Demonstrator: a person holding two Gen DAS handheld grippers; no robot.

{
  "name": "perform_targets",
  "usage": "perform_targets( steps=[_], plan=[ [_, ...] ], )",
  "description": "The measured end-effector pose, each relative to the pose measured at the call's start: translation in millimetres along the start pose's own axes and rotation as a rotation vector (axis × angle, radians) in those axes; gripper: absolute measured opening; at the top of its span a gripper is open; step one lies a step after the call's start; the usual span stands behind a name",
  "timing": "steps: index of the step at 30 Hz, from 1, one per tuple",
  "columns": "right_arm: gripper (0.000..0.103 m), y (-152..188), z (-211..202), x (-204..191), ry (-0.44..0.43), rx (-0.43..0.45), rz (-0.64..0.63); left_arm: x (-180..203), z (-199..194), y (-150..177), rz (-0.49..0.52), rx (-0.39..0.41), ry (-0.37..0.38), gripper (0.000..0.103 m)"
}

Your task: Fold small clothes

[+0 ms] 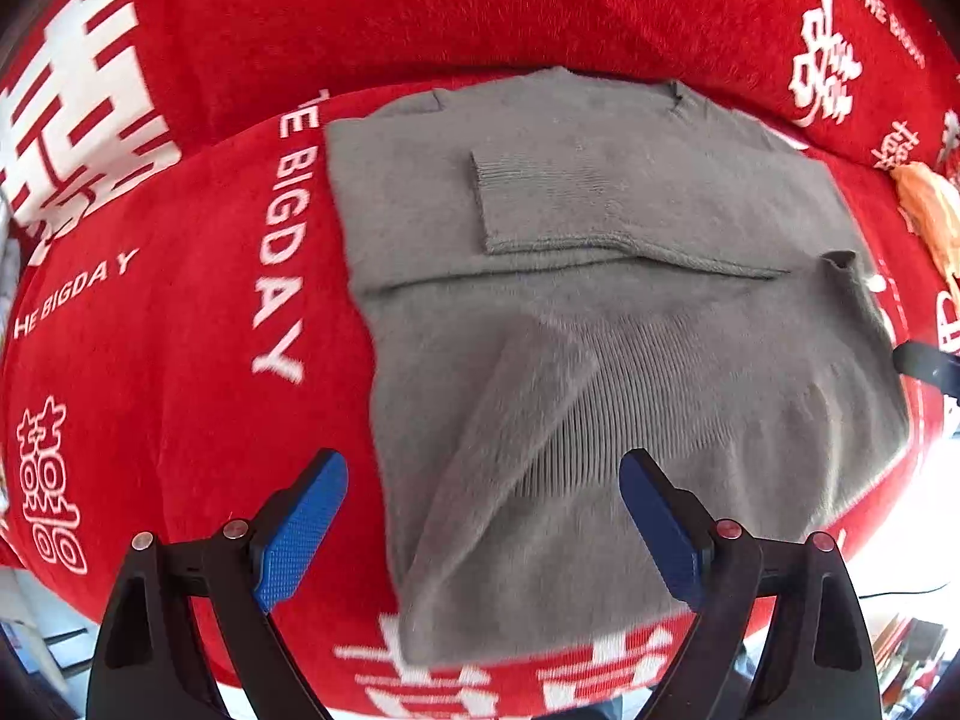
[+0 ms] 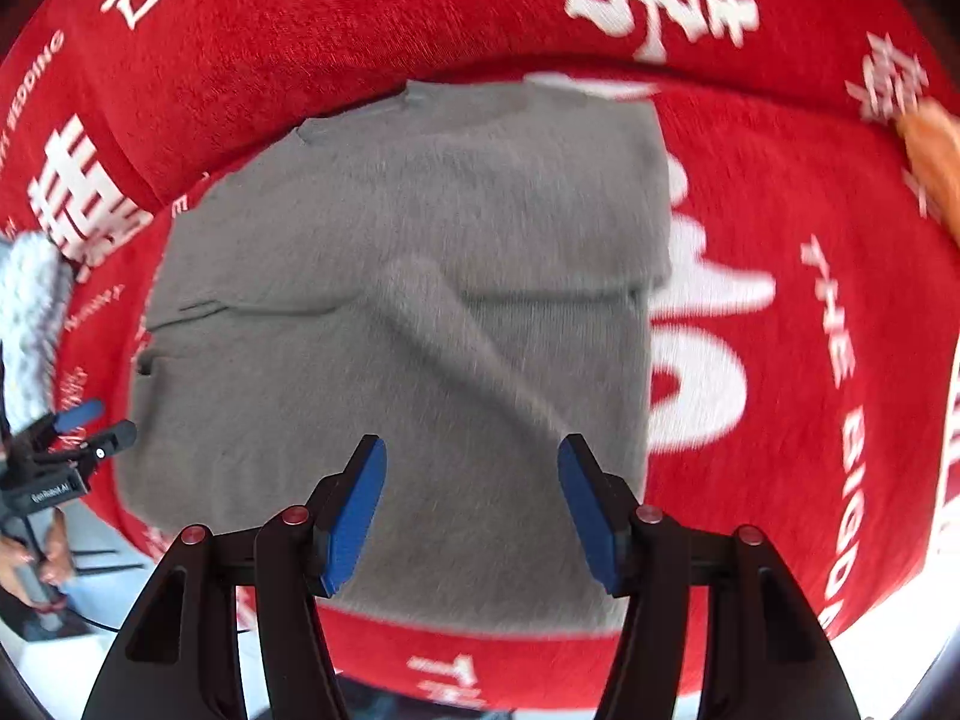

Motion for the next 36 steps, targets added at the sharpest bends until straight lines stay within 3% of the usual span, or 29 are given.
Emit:
perform_targets(
  steps=[4,5,6,7,8,16,20,23,29,36],
  plan=[
    [0.064,-14,25,-1,0.026,-0.05,-0.052,-2,22,-9,-0.018,-0.04,-0.03,0.09],
    [0.064,-15,33,1,0.031,-0.071,-0.046,-3,29,-8,-0.026,-0.066,-0.036,0.074],
    [0.062,-15,41,1,0.021,-0.095,-0.034,-4,33,-5,-0.03,-0.087,-0.04,0.039],
    [0.03,-12,46,1,0.0,-0.118,-0.022,-4,36,-3,-0.042,-0.11,-0.011,0.023],
    [0.007,-10,49,2,-0.014,-0.142,-0.012,-4,35,-2,-0.063,-0.111,0.025,0.008],
    [0.007,-35,-22,-1,-0.11,-0.005,-0.021,-6,-30,-23,-0.082,0.007,0.096,0.008],
    [0.007,-77,-47,-2,-0.137,0.08,-0.01,-7,-67,-69,-0.071,0.113,0.09,0.008],
    [0.007,-115,-44,3,-0.135,0.119,-0.015,-9,-74,-113,-0.059,0.181,0.076,0.008],
    [0.007,-172,17,14,-0.121,0.088,0.017,-20,-21,-183,-0.073,0.203,0.006,0.008],
    [0.007,-185,101,37,-0.132,-0.009,0.112,-26,69,-192,-0.136,0.087,-0.08,0.008]
  ],
)
Point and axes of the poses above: each gripper's, at about its wrist camera, not at the fingertips, and z roughly the way its jaws point, x to its right, y to its underside, the point moved 7 cm from there along z, roughly the way its jaws point, and after that the axes turned 4 degrees about x, right-handed, at the moved point
